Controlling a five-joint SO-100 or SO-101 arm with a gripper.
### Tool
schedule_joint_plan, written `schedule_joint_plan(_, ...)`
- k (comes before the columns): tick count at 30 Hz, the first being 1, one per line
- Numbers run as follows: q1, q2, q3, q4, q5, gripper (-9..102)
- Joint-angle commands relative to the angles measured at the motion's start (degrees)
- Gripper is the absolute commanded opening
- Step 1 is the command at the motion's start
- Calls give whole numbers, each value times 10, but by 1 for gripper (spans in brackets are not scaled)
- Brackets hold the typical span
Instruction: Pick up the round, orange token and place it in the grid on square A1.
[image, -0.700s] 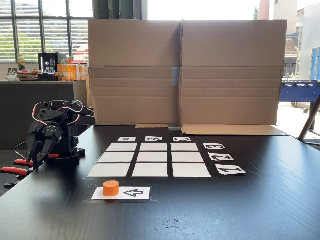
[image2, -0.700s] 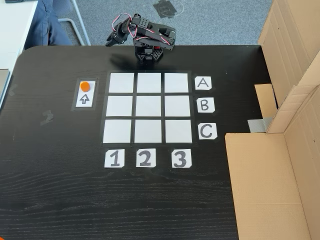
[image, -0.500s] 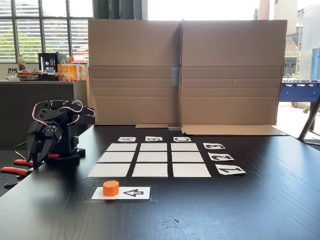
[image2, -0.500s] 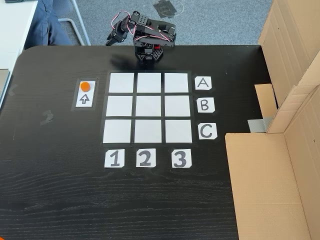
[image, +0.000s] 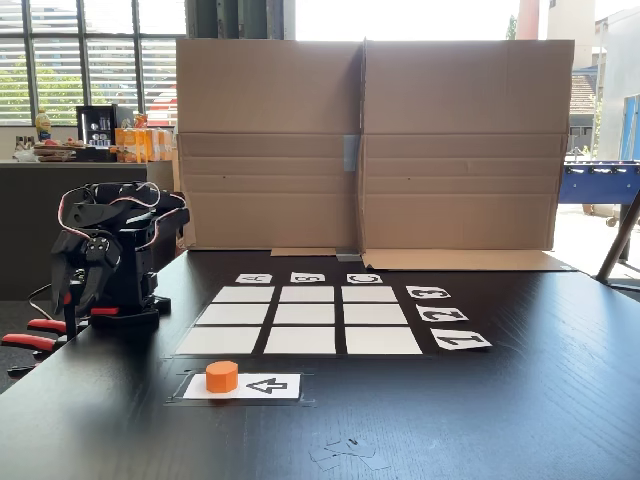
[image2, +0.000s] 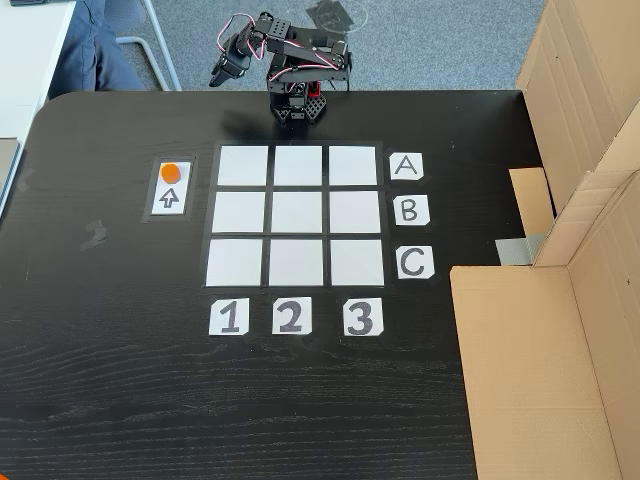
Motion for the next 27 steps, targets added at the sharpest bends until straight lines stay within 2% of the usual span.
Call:
schedule_joint_plan(1, 17, -37, -47, -9, 4, 12)
schedule_joint_plan(14, -48, -277, -229, 9, 22, 7)
schedule_joint_plan(27, -98, -467, -454, 130, 42, 8)
